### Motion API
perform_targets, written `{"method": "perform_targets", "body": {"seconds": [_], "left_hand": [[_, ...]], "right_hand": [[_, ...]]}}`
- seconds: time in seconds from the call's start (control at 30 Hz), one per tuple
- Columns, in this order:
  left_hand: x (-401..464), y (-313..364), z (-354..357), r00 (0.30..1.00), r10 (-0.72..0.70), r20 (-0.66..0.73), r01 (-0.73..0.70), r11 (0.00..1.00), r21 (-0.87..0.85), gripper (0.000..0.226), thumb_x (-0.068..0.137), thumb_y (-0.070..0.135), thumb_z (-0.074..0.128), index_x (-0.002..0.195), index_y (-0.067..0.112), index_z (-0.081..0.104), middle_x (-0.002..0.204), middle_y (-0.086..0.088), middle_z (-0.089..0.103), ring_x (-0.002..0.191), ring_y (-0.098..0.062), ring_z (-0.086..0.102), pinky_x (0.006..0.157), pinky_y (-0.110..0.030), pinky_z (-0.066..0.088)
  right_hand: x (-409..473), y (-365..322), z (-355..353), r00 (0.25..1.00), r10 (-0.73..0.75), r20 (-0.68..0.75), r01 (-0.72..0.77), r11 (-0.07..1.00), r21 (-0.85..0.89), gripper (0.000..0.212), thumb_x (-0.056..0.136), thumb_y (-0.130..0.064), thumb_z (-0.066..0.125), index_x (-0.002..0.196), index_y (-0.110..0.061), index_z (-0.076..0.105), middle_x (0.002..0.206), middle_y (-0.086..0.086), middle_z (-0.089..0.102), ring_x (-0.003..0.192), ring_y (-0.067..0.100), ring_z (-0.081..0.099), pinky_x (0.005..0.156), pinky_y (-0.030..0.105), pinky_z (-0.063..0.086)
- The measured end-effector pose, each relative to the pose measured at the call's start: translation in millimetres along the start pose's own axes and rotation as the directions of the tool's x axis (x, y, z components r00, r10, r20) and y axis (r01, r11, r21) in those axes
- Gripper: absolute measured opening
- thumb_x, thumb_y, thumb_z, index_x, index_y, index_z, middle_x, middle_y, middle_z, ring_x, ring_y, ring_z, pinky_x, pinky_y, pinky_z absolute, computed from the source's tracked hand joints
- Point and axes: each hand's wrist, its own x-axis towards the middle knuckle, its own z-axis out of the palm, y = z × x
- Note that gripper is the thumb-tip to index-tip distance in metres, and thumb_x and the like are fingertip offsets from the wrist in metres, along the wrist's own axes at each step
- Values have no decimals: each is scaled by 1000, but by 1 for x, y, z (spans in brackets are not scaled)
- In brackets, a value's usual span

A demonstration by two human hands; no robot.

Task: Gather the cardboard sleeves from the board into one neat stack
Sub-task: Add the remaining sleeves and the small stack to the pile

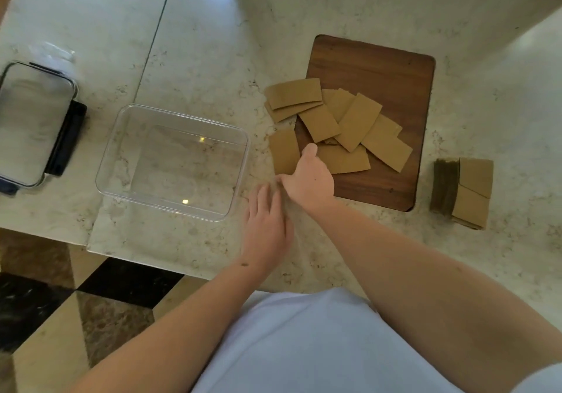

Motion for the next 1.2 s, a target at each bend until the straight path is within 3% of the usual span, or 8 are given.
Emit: {"method": "perform_targets", "body": {"seconds": [0.2,0.43,0.57,0.67,0.77,0.9,1.03,1.2], "left_hand": [[-11,-21,24,993,115,28,-118,980,159,65,104,37,30,159,2,31,167,-24,25,157,-40,19,130,-45,4],[-11,-26,34,993,114,41,-120,968,219,71,103,40,32,162,4,21,171,-23,16,161,-34,6,129,-44,-3],[-11,-14,24,998,62,-6,-61,994,89,66,103,35,38,160,5,29,170,-22,21,160,-35,11,128,-43,0],[-10,14,10,991,-137,-10,130,961,-242,53,108,29,42,157,9,38,167,-15,32,157,-29,21,125,-41,14],[-14,56,-13,894,-379,238,416,509,-753,46,107,41,44,147,20,49,137,-3,62,125,-20,61,98,-30,48],[-27,89,-29,768,-282,576,591,-36,-806,40,103,56,49,129,27,61,111,-5,80,104,-19,76,79,-33,59],[-27,97,-34,699,-166,696,662,-220,-717,50,103,53,50,130,13,64,114,-14,74,104,-26,74,81,-38,61],[-23,99,-37,645,12,764,730,-303,-612,49,95,38,61,130,4,60,140,-29,61,137,-44,55,116,-51,42]], "right_hand": [[-23,25,-21,995,1,100,-30,958,287,14,93,-25,59,94,-12,55,87,4,63,77,22,60,63,33,44],[-75,73,-27,994,72,77,-94,935,343,6,97,-24,58,91,-22,58,76,-7,60,58,7,51,47,18,39],[-97,79,-24,995,36,91,-65,941,332,9,95,-21,59,103,-24,58,82,-7,62,61,9,55,47,19,44],[-113,78,-30,995,-22,97,-12,940,341,27,94,-24,62,119,-31,54,89,-13,65,69,8,64,58,31,56],[-128,78,-38,986,-142,88,111,950,292,28,95,-26,59,120,-37,53,73,-13,60,57,5,57,49,31,48],[-149,78,-50,905,-424,-30,425,901,84,27,93,-16,55,117,-27,60,88,-14,56,69,4,50,57,22,39],[-162,85,-64,801,-595,-61,596,803,-16,28,90,-4,59,118,-9,64,100,5,63,73,20,57,56,40,50],[-174,94,-73,617,-752,-231,745,653,-135,22,96,-4,58,117,-9,61,93,9,67,83,25,62,64,40,52]]}}
